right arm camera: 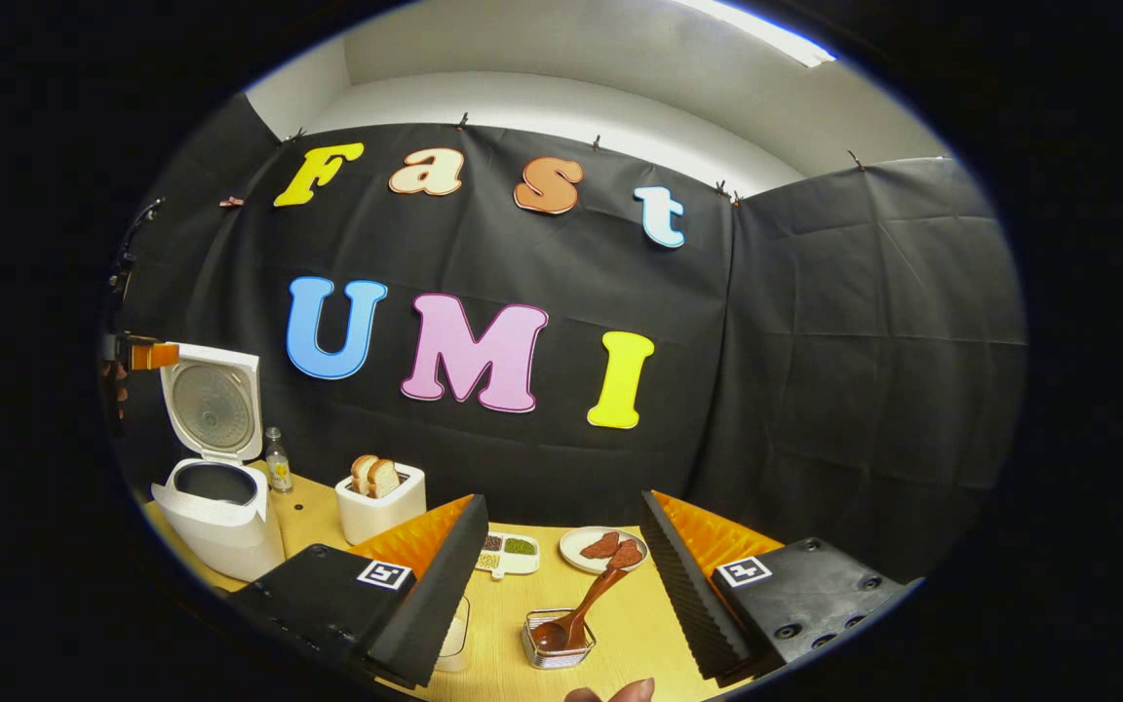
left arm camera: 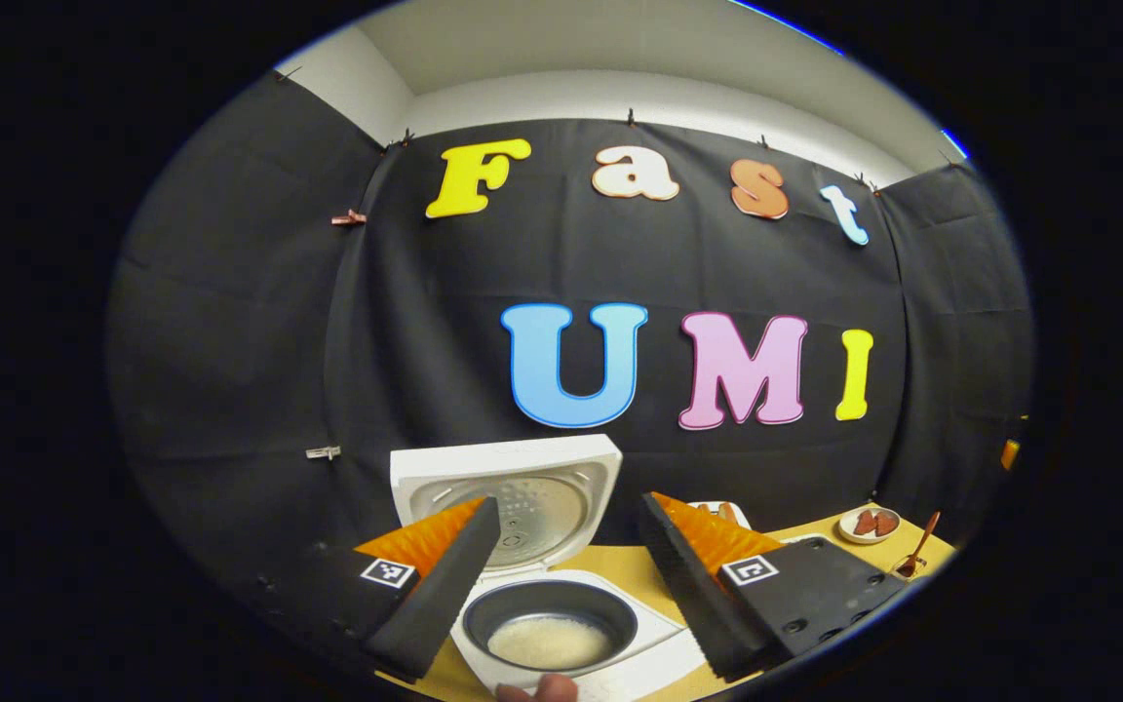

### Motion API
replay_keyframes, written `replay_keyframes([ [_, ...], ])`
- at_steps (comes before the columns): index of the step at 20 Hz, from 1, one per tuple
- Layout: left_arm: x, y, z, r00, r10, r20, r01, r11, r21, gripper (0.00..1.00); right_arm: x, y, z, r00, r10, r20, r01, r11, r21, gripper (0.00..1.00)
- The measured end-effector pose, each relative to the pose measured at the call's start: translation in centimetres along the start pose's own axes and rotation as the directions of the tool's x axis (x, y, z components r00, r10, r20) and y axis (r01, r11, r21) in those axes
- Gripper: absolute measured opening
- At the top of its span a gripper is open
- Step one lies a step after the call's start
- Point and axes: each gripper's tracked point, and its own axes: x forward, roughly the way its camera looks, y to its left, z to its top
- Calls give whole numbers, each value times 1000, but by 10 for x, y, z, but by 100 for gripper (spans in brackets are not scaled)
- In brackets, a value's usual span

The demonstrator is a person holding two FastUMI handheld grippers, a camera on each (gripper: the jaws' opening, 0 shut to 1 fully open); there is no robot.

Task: Close the left gripper, press the button to open the rice cooker; take a wooden spoon from the chopstick holder with the right hand, scoop a spoonful of rice and pour it into the rice cooker, then put the wooden spoon back into the chopstick holder.

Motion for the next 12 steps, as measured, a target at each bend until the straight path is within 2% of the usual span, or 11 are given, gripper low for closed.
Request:
replay_keyframes([
  [1, -8, -3, 3, 1000, 4, 4, -4, 1000, -9, 96, 0, 1, -2, 1000, 7, -7, -7, 1000, 5, 96],
  [9, -54, -34, -18, 997, 32, -69, -38, 995, -95, 97, 6, -5, -13, 996, 69, -48, -67, 997, 47, 98],
  [12, -67, -41, -17, 998, 54, -44, -58, 993, -105, 97, 11, -10, -29, 991, 110, -81, -104, 992, 71, 98],
])
